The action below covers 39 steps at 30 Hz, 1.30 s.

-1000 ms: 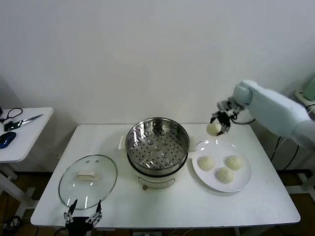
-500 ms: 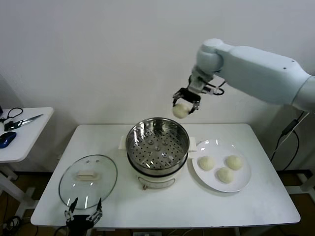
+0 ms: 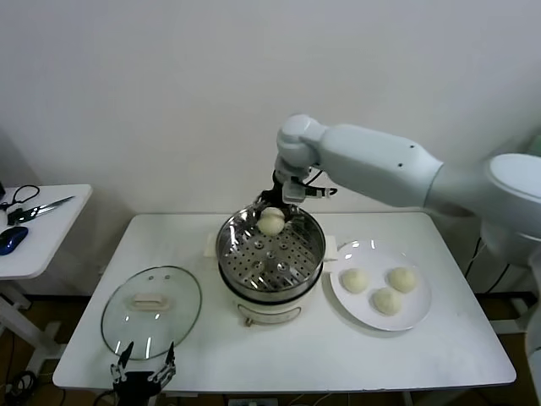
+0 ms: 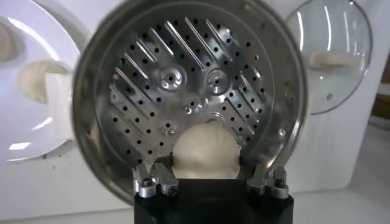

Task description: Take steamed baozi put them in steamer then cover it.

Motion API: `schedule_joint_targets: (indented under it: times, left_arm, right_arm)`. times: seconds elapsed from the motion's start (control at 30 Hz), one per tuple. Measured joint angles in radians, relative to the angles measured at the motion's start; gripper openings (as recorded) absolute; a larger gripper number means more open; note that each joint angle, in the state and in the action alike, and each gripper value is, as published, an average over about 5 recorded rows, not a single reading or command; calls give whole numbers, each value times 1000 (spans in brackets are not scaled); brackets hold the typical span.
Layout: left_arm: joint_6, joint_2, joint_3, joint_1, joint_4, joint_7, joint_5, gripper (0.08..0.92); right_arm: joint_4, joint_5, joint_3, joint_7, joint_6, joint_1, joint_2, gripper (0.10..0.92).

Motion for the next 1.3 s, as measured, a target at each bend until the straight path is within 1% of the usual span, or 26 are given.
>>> schedule_joint_targets:
  times: [0.27, 0.63, 0.83, 0.9, 1.0, 1.1, 1.2, 1.3]
  left_arm:
    - [-4, 0, 1, -1, 5, -2, 0, 823]
    - [-6, 0, -1, -4, 7, -5, -4, 823]
    - [-6, 0, -2, -5, 7, -10, -5, 823]
    - [-6, -1, -1, -4, 5, -12, -5, 823]
    - [-5, -3, 0, -2, 1, -13, -4, 823]
    - [-4, -5, 1, 2, -5, -13, -3, 823]
    - [-1, -7, 3, 3, -11, -13, 0, 823]
    - [2, -9, 4, 4, -16, -13, 2, 823]
  right_arm:
    - [-114, -99, 61, 18, 48, -75, 48, 721]
    - [-226, -174, 110, 34, 80, -136, 93, 723]
    - [-262, -191, 127, 47, 86, -144, 110, 807]
    - [-265, -186, 127, 47, 86, -141, 110, 818]
    - [-256, -150, 118, 36, 86, -123, 101, 822]
    - [-234, -72, 89, 7, 86, -83, 81, 823]
    - [-210, 43, 44, -28, 79, -24, 55, 823]
    - [-188, 195, -22, -68, 48, 52, 20, 823]
